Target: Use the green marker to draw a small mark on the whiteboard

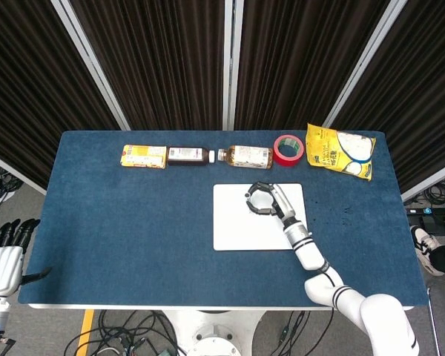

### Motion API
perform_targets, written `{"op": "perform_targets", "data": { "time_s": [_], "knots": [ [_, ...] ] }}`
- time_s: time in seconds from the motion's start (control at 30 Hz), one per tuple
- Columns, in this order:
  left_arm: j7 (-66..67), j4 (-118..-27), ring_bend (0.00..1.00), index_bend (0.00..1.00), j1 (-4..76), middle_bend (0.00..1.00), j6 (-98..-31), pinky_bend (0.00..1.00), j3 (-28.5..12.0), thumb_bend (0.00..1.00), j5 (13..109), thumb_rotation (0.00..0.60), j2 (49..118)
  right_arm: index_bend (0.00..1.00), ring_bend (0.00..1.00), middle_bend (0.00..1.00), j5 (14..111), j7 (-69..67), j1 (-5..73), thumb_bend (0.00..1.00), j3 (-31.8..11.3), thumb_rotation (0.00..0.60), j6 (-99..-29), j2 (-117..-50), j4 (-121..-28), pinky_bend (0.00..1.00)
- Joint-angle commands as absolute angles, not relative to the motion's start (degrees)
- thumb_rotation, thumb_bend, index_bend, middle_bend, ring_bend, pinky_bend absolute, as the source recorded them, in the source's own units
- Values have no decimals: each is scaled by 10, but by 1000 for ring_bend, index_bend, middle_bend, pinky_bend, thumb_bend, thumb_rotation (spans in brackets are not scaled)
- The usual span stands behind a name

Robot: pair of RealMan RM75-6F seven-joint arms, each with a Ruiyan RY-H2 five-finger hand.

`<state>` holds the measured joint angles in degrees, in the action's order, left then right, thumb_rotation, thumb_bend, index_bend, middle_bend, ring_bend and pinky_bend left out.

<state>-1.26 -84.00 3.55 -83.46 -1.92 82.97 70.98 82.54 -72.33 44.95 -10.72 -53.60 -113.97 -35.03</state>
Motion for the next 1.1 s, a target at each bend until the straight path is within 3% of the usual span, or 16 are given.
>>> {"op": "perform_targets", "data": {
  "time_s": [0.03, 0.3, 0.67, 1.1],
  "knots": [
    [-12, -840, 0, 107, 36, 87, -834, 0, -19, 0, 829, 600, 710, 662, 310, 539, 844, -733, 447, 624, -91, 600, -548, -1134, -373, 216],
    [-13, -838, 0, 107, 33, 87, -838, 0, -19, 0, 831, 600, 712, 663, 313, 539, 860, -729, 432, 624, -79, 600, -583, -1102, -450, 216],
    [-15, -835, 0, 107, 32, 87, -837, 0, -17, 0, 831, 600, 714, 665, 316, 539, 828, -704, 441, 625, -101, 600, -544, -1105, -419, 216],
    [-14, -835, 0, 107, 34, 87, -833, 0, -18, 0, 829, 600, 714, 676, 320, 540, 837, -722, 439, 629, -90, 600, -542, -1121, -385, 216]
  ]
}}
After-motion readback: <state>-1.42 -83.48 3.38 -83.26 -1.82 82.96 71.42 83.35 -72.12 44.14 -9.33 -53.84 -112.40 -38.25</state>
